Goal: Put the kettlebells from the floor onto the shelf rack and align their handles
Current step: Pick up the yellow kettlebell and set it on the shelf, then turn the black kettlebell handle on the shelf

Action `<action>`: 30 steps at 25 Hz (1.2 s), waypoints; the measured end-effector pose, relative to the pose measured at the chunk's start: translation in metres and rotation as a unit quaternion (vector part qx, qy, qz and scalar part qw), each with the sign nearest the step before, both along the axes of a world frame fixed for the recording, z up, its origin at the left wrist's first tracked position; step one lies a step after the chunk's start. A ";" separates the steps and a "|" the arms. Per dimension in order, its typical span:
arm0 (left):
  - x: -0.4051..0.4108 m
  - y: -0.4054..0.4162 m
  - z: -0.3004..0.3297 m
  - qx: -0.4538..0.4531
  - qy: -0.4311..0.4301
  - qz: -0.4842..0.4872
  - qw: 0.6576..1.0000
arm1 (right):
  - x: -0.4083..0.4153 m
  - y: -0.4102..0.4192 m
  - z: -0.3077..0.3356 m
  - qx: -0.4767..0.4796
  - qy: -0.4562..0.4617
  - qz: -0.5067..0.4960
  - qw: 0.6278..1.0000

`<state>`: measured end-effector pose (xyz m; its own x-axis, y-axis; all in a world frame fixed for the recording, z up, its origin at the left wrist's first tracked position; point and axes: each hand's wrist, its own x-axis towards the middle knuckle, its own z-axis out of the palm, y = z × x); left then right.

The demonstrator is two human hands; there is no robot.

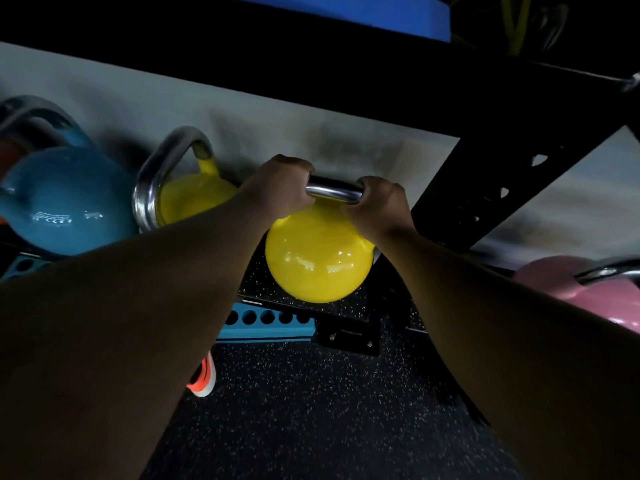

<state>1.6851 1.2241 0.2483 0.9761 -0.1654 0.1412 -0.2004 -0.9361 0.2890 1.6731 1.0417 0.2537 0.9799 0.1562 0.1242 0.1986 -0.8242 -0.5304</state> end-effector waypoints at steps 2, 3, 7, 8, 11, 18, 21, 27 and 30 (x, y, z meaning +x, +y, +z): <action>-0.001 0.000 -0.001 -0.003 -0.003 0.005 1.000 | -0.002 0.000 0.001 0.004 0.005 -0.002 1.000; -0.002 -0.001 0.000 -0.001 -0.001 0.007 1.000 | -0.003 0.001 0.002 0.008 0.009 -0.005 1.000; -0.010 -0.003 0.007 -0.023 0.017 0.015 0.999 | -0.014 0.003 0.011 -0.016 0.039 0.005 0.999; -0.015 -0.004 0.009 -0.038 0.018 0.017 0.999 | -0.019 0.002 0.013 -0.036 0.038 0.020 0.998; -0.036 -0.007 0.014 -0.028 0.017 0.011 0.999 | -0.041 -0.008 0.018 -0.055 0.029 0.049 0.997; -0.112 -0.044 0.032 0.085 -0.066 0.059 0.992 | -0.096 -0.060 0.036 0.036 0.008 0.109 0.993; -0.139 -0.076 0.043 0.115 -0.067 0.040 0.990 | -0.118 -0.096 0.042 0.016 0.004 0.143 0.990; -0.169 -0.211 0.047 0.219 -0.042 -0.123 0.967 | -0.153 -0.224 0.055 -0.097 -0.037 0.124 0.987; -0.171 -0.290 0.050 0.219 -0.043 -0.156 0.962 | -0.170 -0.301 0.058 -0.131 -0.046 0.095 0.986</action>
